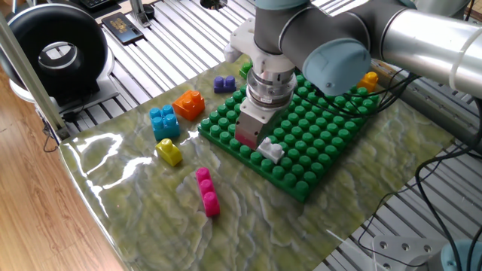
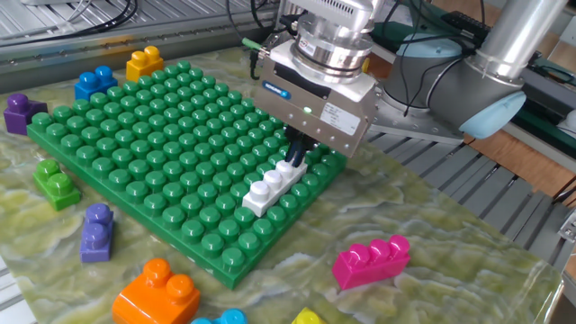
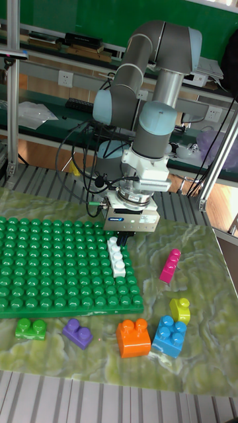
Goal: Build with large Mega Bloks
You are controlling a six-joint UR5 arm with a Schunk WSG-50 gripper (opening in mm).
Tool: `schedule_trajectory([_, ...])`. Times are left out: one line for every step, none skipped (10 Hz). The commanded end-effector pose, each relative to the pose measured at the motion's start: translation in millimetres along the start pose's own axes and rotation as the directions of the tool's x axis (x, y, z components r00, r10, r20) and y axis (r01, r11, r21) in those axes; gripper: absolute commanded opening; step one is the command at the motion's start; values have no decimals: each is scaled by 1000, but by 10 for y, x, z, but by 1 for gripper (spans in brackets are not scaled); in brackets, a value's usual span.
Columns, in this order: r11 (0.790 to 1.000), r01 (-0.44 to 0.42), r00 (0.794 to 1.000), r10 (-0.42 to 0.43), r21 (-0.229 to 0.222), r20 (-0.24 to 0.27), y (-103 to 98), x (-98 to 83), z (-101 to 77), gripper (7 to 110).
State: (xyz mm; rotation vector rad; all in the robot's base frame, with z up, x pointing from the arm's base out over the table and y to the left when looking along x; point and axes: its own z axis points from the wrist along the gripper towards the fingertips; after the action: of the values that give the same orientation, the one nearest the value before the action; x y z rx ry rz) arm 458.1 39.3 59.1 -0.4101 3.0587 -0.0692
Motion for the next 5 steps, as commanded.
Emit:
schedule_trajectory([1000, -3, 1000, 3, 12, 21, -81, -72, 59, 7])
schedule_trajectory([1000, 5, 1000, -5, 17, 29, -128, -79, 96, 7])
schedule_trajectory([1000, 6, 999, -6, 2, 34, -122, -70, 116, 7])
schedule_trajectory([1000, 4, 999, -3, -6, 34, -100, -58, 106, 7])
schedule_trajectory([1000, 2, 1000, -2, -8, 31, -84, -46, 85, 7])
